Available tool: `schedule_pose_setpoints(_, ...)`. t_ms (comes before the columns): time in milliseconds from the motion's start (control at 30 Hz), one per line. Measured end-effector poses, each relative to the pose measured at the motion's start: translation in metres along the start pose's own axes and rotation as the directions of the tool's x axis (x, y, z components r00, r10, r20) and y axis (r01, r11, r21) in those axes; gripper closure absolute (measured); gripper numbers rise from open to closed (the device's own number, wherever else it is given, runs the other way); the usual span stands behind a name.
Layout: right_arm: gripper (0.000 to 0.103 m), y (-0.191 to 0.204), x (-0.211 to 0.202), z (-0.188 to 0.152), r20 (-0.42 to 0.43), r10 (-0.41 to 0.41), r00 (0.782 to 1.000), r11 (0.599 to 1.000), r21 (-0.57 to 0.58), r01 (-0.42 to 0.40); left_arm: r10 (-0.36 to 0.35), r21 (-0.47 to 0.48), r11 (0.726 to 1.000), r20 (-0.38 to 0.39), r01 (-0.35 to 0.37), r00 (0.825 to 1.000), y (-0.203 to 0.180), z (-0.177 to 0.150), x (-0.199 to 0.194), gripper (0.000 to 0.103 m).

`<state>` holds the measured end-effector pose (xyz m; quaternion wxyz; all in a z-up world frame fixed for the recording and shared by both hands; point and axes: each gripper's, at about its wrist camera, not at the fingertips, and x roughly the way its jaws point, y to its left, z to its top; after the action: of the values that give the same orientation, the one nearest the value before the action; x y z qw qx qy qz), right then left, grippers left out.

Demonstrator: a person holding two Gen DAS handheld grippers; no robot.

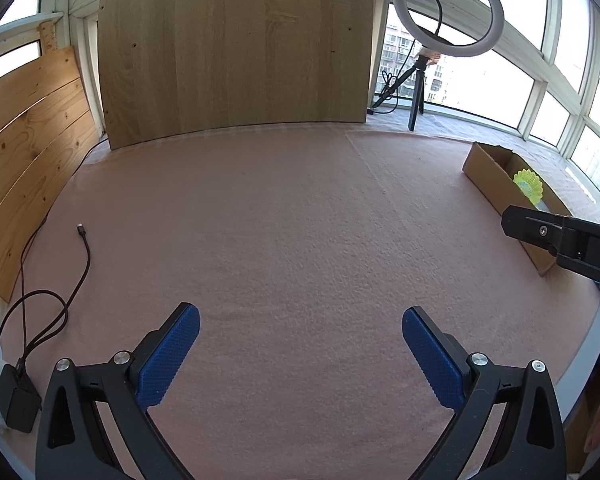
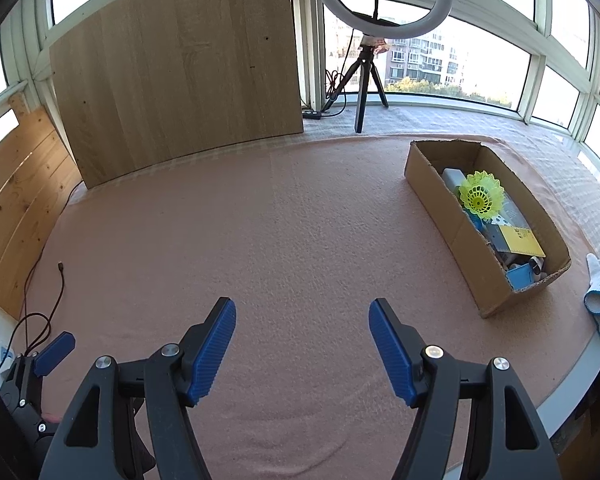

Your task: Organize objects

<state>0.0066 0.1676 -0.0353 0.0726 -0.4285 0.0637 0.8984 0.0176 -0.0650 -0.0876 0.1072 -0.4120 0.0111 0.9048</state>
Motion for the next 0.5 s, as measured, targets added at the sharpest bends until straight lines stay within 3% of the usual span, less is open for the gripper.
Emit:
schedule_pose_setpoints(200,0.035,0.007,0.003,0.011,0.026,0.034,0.999,0.997,-0.067,-0.033,0.009,-0.055,0.998,-0.005,-0.009,1.000,0.011,0.005,0.003,0.000)
schedule_pose_setpoints(500,0.034,-0.005,0.015,0.033,0.038,0.164,0.986,0.978,-0.136,-0.157,0.075,-0.137,0.988,-0.005,-0.075,0.997,0.027,0.027,-0.009,0.000)
